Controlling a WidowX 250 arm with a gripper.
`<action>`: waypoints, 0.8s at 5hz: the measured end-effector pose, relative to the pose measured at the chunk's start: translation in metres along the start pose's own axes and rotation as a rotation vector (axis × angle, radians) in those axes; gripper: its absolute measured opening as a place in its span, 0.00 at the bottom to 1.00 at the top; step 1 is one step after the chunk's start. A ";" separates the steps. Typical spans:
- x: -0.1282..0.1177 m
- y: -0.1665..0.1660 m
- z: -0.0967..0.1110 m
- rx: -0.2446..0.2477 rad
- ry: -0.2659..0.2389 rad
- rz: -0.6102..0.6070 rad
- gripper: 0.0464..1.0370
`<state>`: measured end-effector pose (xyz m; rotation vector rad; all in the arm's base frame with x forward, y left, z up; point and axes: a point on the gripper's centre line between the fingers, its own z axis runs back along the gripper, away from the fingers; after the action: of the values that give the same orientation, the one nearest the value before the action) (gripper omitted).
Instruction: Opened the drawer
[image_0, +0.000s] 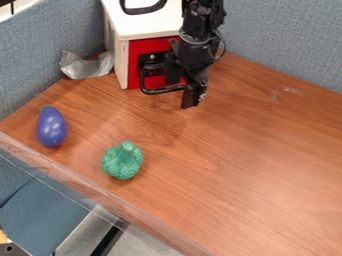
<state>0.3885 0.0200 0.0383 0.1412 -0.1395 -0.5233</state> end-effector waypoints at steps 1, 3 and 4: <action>-0.002 0.000 -0.005 -0.007 0.012 0.015 0.91; -0.001 0.000 -0.005 -0.007 0.004 0.030 0.31; 0.000 -0.001 -0.006 -0.025 -0.006 0.042 0.14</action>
<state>0.3889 0.0195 0.0326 0.1120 -0.1417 -0.4836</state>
